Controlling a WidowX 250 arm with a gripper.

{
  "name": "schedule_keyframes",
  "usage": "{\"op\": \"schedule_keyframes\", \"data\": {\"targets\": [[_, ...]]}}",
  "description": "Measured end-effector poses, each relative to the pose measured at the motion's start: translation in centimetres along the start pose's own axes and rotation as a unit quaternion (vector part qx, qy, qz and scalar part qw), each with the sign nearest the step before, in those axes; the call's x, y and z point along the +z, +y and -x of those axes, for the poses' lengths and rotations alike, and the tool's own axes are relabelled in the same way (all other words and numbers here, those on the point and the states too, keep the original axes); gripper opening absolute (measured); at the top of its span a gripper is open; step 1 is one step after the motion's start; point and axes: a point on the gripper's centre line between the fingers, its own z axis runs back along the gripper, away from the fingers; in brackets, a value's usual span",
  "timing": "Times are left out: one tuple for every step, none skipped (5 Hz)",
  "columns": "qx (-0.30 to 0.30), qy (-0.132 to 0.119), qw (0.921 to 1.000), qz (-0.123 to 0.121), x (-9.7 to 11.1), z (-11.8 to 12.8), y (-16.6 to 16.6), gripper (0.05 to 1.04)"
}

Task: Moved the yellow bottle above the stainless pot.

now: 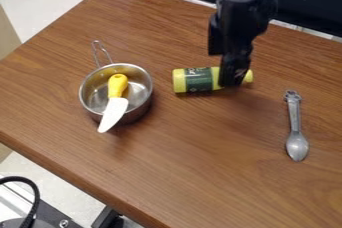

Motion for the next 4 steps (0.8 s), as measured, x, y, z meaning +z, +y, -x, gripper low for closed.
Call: {"op": "schedule_keyframes", "data": {"targets": [[-0.066, -0.03, 0.9973, 0.012, -0.3, 0.7, 1.1, 0.998], [-0.086, -0.025, 0.9957, 0.024, -1.7, 1.3, 1.6, 0.998], [-0.103, -0.036, 0.9938, 0.024, -1.8, 1.2, 2.3, 0.998], [-0.109, -0.032, 0.9927, 0.041, -3.0, 1.3, 2.2, 0.998]]}}
